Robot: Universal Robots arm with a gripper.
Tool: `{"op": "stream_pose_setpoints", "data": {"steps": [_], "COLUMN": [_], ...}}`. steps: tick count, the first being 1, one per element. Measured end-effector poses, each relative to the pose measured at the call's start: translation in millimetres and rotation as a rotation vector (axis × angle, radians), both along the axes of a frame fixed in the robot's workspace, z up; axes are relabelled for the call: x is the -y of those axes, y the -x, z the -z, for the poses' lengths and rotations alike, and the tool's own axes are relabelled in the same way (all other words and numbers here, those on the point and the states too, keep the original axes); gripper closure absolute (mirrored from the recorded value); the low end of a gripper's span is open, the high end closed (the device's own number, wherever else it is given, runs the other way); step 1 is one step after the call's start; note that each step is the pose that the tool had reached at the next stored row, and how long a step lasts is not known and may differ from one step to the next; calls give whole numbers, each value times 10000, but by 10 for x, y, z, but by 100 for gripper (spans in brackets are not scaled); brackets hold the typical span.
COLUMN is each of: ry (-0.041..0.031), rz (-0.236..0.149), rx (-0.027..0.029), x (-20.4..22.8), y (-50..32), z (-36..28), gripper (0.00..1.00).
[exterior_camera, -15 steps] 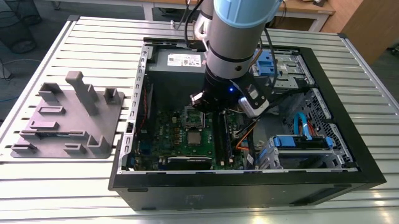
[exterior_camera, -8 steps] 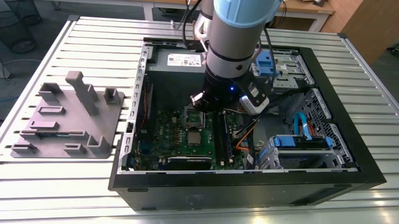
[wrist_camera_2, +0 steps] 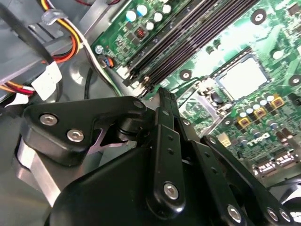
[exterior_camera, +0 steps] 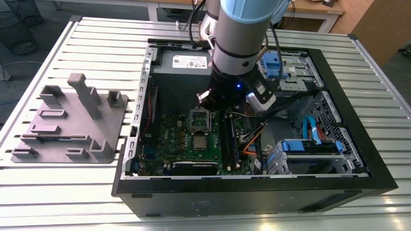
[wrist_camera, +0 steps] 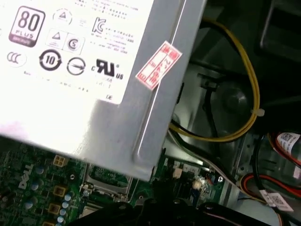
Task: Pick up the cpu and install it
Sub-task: 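Close the cpu cover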
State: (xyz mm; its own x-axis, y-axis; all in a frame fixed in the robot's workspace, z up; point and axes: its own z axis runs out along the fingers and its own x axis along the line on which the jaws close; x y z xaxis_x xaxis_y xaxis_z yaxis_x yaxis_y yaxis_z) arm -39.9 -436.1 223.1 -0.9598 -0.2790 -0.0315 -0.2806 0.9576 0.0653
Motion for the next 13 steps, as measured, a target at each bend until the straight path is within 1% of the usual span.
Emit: {"op": "stream_pose_setpoints", "data": {"steps": [3, 9, 11, 13], "ry": [-1, 2, 0, 1], "rz": [-111, -566, -731, -859], "rx": [0, -1, 0, 0], "x": [-25, -59, -76, -102], "y": [-2, -2, -3, -3], "z": [19, 68, 87, 106], "gripper": [89, 89, 89, 89]}}
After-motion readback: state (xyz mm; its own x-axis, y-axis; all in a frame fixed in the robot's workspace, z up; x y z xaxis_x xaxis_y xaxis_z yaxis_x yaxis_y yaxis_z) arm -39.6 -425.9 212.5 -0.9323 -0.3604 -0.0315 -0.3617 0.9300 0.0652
